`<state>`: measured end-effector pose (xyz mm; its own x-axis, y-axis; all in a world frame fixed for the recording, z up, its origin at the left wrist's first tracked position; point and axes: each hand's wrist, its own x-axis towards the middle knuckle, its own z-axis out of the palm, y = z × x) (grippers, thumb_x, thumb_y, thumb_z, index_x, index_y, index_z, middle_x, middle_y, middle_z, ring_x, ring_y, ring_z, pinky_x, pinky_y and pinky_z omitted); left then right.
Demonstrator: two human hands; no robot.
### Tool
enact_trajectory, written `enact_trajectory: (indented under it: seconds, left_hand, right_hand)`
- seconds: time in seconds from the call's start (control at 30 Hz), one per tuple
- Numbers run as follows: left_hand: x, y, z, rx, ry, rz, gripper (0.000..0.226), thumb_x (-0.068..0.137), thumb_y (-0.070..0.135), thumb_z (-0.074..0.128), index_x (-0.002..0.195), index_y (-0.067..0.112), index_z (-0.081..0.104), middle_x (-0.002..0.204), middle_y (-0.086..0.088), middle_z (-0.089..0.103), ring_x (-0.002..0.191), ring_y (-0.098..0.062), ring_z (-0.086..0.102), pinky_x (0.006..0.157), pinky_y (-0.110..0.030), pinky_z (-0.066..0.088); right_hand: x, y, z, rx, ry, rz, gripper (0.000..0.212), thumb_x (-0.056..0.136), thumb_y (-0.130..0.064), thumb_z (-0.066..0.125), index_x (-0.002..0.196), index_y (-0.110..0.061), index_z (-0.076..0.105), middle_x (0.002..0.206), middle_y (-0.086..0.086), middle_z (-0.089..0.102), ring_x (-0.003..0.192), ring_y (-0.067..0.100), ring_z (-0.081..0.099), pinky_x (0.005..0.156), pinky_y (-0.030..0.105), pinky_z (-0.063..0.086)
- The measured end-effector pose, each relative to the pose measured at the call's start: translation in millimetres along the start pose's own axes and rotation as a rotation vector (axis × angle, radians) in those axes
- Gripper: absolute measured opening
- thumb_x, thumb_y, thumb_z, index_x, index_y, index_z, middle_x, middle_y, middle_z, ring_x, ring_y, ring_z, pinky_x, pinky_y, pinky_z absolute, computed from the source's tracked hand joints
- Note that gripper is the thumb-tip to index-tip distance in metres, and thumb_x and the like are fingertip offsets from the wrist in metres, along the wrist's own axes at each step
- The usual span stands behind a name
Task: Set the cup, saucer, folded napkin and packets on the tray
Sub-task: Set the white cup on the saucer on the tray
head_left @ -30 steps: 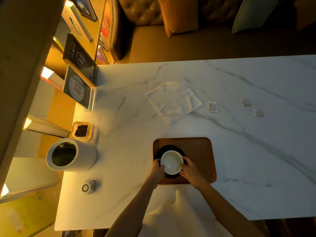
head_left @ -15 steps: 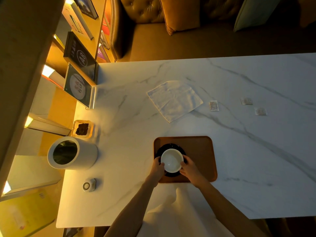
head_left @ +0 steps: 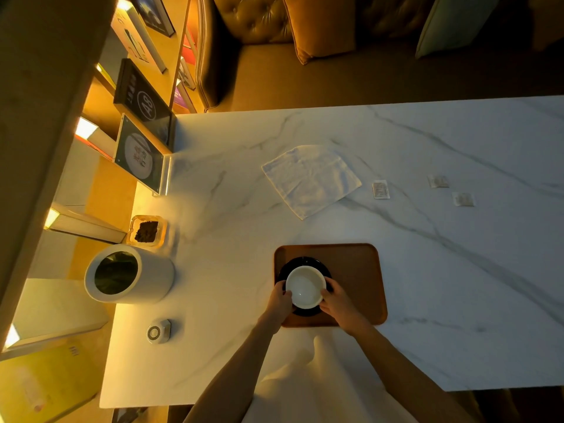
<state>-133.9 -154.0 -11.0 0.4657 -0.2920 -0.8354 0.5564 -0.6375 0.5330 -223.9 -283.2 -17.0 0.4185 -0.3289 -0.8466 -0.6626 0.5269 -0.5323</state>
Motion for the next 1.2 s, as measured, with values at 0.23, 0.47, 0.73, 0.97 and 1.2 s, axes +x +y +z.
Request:
enact_trajectory:
  seconds: [0.23,0.47,0.73,0.97,1.2]
  left_hand:
    - [-2,2,-1,-0.002,0.001,-0.011,0.043,0.1,0.012,0.039,0.143,0.012,0.033,0.137,-0.014,0.044,0.121,-0.029,0.05,0.095,-0.042,0.055]
    - [-8,2,-3,0.035,-0.007,0.004,0.049,0.1,0.017,0.043,0.148,0.014,0.029,0.141,-0.013,0.045,0.124,-0.029,0.049,0.101,-0.047,0.051]
    - [-9,2,-9,0.22,-0.015,0.149,0.049,0.101,0.016,0.041,0.148,0.015,0.031,0.143,-0.015,0.048,0.129,-0.035,0.048,0.108,-0.051,0.043]
    - [-9,3,-4,0.226,-0.007,0.15,0.047,0.101,0.01,0.035,0.148,0.014,0.03,0.143,-0.014,0.045,0.128,-0.031,0.047,0.108,-0.049,0.042]
    - [-12,8,-8,0.187,-0.012,0.11,0.051,0.1,0.018,0.042,0.148,0.013,0.028,0.146,-0.013,0.043,0.13,-0.03,0.046,0.109,-0.047,0.043]
  right_hand:
    - [0,1,-1,-0.006,-0.014,-0.002,0.047,0.096,-0.005,0.049,0.141,-0.012,0.039,0.137,0.02,0.044,0.125,0.034,0.047,0.096,0.042,0.05]
    - [-2,1,-3,-0.05,-0.026,-0.027,0.045,0.097,-0.01,0.048,0.141,-0.015,0.039,0.131,0.016,0.05,0.12,0.032,0.053,0.095,0.042,0.049]
    - [-6,1,-10,-0.366,-0.013,-0.231,0.044,0.099,-0.017,0.046,0.142,-0.014,0.04,0.133,0.013,0.054,0.119,0.022,0.051,0.099,0.037,0.047]
    - [-9,0,-9,-0.394,-0.011,-0.244,0.044,0.099,-0.018,0.044,0.142,-0.015,0.039,0.134,0.01,0.053,0.12,0.021,0.05,0.099,0.036,0.047]
    - [-7,-1,-13,-0.324,-0.036,-0.192,0.046,0.098,-0.018,0.048,0.143,-0.014,0.039,0.134,0.013,0.053,0.118,0.022,0.052,0.099,0.038,0.046]
